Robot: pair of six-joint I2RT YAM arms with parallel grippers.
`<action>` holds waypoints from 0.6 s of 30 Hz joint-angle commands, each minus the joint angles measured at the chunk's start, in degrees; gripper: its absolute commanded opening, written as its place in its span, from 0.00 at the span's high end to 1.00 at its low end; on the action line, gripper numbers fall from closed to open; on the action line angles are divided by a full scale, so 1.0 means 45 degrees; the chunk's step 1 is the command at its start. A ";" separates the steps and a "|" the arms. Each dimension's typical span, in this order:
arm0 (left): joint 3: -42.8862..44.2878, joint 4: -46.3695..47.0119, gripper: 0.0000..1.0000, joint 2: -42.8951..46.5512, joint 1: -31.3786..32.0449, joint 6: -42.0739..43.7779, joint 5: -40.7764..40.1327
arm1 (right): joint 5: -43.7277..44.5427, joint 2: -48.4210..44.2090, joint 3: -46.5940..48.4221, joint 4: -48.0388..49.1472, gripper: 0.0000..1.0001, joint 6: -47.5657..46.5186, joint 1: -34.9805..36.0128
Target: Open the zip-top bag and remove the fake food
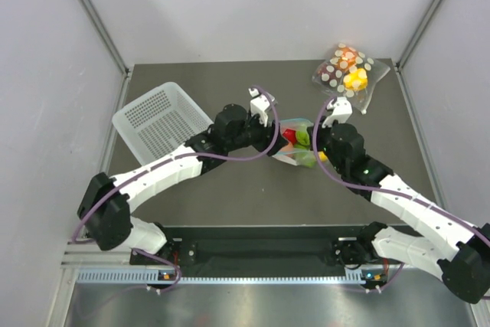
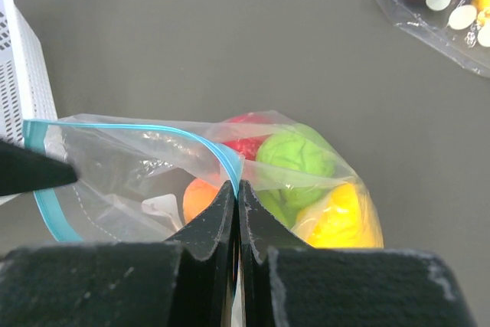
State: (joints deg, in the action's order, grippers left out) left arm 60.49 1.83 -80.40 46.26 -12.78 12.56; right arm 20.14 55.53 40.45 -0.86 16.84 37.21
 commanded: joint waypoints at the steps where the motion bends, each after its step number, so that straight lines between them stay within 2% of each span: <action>1: 0.0698 0.1527 0.35 -0.0744 0.0013 -0.0150 -0.0484 | -0.0218 -0.0327 -0.0082 0.0329 1.00 0.0242 0.0187; 8: 0.1187 0.1782 0.35 -0.2755 0.0032 0.0163 -0.0720 | -0.0569 -0.0562 -0.0569 0.0368 1.00 0.0534 0.0500; 18: 0.0191 0.2680 0.28 -0.3656 0.0266 0.0846 -0.1306 | -0.1175 -0.0640 -0.0531 0.0718 1.00 0.1003 0.0774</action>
State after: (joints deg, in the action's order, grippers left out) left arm 62.50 8.84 -96.20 46.65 -11.18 7.97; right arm 16.60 53.65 37.85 -0.67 19.70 39.59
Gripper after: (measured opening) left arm 0.712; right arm 0.007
